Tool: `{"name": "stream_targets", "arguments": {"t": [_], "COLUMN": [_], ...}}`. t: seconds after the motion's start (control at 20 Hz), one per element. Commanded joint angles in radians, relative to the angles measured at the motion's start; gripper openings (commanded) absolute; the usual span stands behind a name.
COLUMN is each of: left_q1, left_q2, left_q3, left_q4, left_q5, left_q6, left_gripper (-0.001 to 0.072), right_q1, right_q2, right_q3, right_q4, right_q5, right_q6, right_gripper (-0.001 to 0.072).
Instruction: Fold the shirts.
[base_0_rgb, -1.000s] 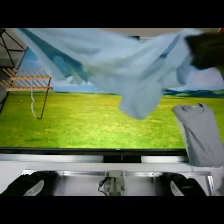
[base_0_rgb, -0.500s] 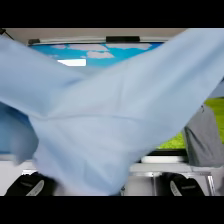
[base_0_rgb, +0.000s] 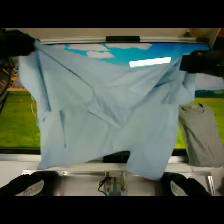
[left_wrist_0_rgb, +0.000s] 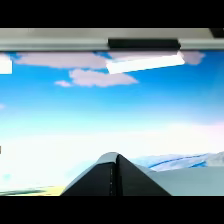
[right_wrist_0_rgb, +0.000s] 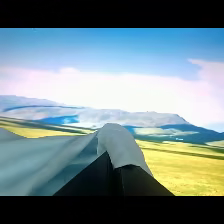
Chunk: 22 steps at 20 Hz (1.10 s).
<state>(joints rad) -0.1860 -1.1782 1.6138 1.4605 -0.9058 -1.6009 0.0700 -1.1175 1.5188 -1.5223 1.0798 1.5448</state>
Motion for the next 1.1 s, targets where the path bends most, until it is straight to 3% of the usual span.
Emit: {"name": "stream_targets", "arguments": {"t": [0.0, 0.15, 0.3, 0.45, 0.5, 0.55, 0.6, 0.65, 0.8, 0.85, 0.95, 1.05], "left_q1": [0.001, 0.001, 0.000, 0.001, 0.002, 0.011, 0.033, 0.064, 0.191, 0.228, 0.274, 0.287], "left_q2": [-0.253, -0.436, -0.557, -0.596, -0.593, -0.587, -0.578, -0.568, -0.539, -0.516, -0.430, -0.291], "left_q3": [-0.014, -0.014, -0.014, -0.014, -0.013, 0.001, 0.031, 0.069, 0.182, 0.172, 0.074, -0.151], "left_q4": [-0.032, -0.151, -0.285, -0.345, -0.345, -0.343, -0.342, -0.336, -0.213, -0.148, -0.090, -0.092], "left_q5": [0.161, 0.262, 0.265, 0.227, 0.200, 0.137, 0.032, -0.095, -0.600, -0.730, -0.805, -0.709], "left_q6": [-0.001, -0.001, -0.001, -0.001, -0.001, -0.001, 0.000, 0.000, 0.000, 0.000, 0.023, 0.038], "left_gripper": [0.0027, 0.0027, 0.0044, 0.0225, 0.0283, 0.0435, 0.0572, 0.0587, 0.0582, 0.0530, 0.0499, 0.0500], "right_q1": [0.000, 0.000, 0.002, 0.002, 0.002, 0.002, -0.006, -0.017, -0.076, -0.105, -0.169, -0.238], "right_q2": [-0.266, -0.449, -0.568, -0.638, -0.643, -0.638, -0.622, -0.597, -0.480, -0.436, -0.377, -0.328], "right_q3": [-0.008, -0.008, -0.008, -0.007, -0.007, -0.005, 0.008, 0.029, 0.083, 0.083, 0.082, 0.048], "right_q4": [-0.088, -0.026, 0.081, 0.187, 0.212, 0.224, 0.227, 0.221, 0.147, 0.112, 0.088, 0.137], "right_q5": [-0.215, -0.335, -0.363, -0.355, -0.355, -0.351, -0.315, -0.253, 0.049, 0.158, 0.357, 0.434], "right_q6": [0.128, 0.258, 0.276, 0.276, 0.275, 0.274, 0.254, 0.195, -0.021, -0.055, -0.098, -0.096], "right_gripper": [0.0053, 0.0053, 0.0053, 0.0053, 0.0089, 0.0245, 0.0539, 0.0603, 0.0603, 0.0602, 0.0602, 0.0602]}}
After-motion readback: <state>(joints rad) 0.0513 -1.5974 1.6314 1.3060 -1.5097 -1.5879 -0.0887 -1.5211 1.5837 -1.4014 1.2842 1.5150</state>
